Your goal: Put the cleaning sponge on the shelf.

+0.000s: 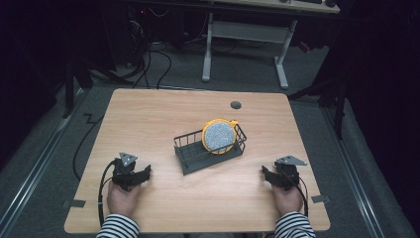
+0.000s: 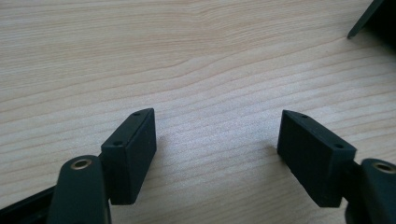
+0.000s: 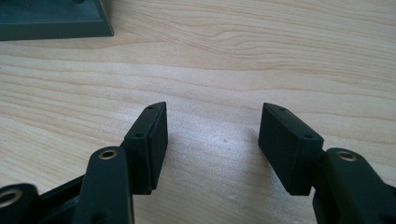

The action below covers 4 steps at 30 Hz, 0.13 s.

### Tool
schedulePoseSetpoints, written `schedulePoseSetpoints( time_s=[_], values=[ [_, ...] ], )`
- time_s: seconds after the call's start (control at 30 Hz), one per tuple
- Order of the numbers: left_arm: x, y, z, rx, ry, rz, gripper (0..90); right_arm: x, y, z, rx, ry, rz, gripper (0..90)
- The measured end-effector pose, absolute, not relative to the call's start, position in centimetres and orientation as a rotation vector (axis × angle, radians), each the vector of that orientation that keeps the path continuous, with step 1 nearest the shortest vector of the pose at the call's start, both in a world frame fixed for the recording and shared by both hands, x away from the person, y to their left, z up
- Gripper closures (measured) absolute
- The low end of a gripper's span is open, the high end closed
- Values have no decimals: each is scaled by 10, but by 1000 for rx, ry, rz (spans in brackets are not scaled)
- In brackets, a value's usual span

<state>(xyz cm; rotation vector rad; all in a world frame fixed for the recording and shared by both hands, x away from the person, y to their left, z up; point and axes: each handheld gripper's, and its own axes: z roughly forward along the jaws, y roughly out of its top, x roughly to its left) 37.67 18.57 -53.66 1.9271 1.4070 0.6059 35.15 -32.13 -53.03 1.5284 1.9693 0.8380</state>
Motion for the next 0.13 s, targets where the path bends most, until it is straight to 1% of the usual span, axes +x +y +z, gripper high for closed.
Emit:
schedulePoseSetpoints(
  time_s=[0.13],
  values=[
    [377, 187, -537, 1921, 1407, 597, 292, 351, -321, -530, 1521, 1978, 839, 410]
  ],
)
